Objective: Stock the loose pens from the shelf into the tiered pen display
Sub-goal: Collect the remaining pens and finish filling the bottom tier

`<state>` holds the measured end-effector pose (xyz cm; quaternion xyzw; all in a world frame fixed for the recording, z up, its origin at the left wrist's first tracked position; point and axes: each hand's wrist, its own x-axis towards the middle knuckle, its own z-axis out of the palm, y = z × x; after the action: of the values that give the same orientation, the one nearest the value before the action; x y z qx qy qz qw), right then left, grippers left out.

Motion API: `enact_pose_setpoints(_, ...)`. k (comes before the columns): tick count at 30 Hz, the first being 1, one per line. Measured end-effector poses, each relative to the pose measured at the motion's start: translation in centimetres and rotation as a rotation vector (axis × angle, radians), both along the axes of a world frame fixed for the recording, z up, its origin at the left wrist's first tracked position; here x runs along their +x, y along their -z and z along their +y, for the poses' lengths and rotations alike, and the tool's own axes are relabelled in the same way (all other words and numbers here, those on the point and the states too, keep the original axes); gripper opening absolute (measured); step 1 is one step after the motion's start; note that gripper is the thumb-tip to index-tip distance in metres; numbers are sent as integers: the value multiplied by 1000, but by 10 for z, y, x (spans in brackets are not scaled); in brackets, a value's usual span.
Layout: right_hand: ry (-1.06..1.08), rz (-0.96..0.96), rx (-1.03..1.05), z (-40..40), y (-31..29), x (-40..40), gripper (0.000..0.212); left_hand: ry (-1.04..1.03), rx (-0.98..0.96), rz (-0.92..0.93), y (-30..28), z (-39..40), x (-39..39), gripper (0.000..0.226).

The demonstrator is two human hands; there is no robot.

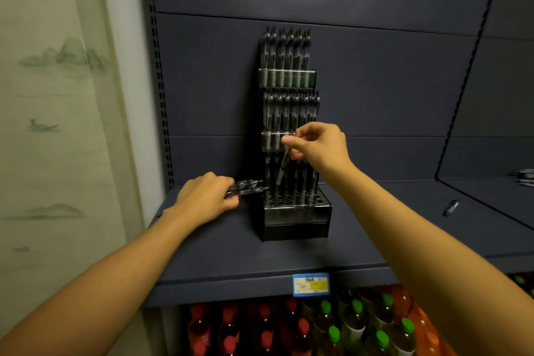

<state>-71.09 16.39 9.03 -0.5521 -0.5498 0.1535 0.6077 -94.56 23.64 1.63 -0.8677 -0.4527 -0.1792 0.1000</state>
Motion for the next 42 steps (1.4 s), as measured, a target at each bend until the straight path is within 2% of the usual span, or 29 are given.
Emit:
enact_pose_setpoints(5,24,-217,-41,12,-1,-10,33,-52,36,2,-6,-2,-7,19)
enact_pose_setpoints(15,-3,-301,-132,25,12,-16,33,-116,37,43,-9,-13,-22,19)
enact_pose_setpoints(20,-48,-462,-312,31,22,-20,45,-118,33,34,-14,-18,-25,17)
enact_pose_setpoints(28,30,-664,-369,26,23,-24,57,-62,30,23,-17,-17,-20,16)
enact_pose_setpoints(30,36,-665,-376,23,26,-22,61,-40,21,28,-14,-17,-17,18)
enact_pose_setpoints(32,-2,-621,-364,17,29,-19,55,-18,9,29,-9,-17,-13,19)
enact_pose_setpoints(35,-152,-432,-371,4,29,-15,36,-12,-22,3,-4,-21,-7,21)
enact_pose_setpoints(37,-234,-327,-399,-1,26,-10,35,-22,-27,-15,-3,-24,-3,23)
enact_pose_setpoints(42,-441,-267,-499,-3,19,3,23,-65,-17,-57,-11,-30,9,21)
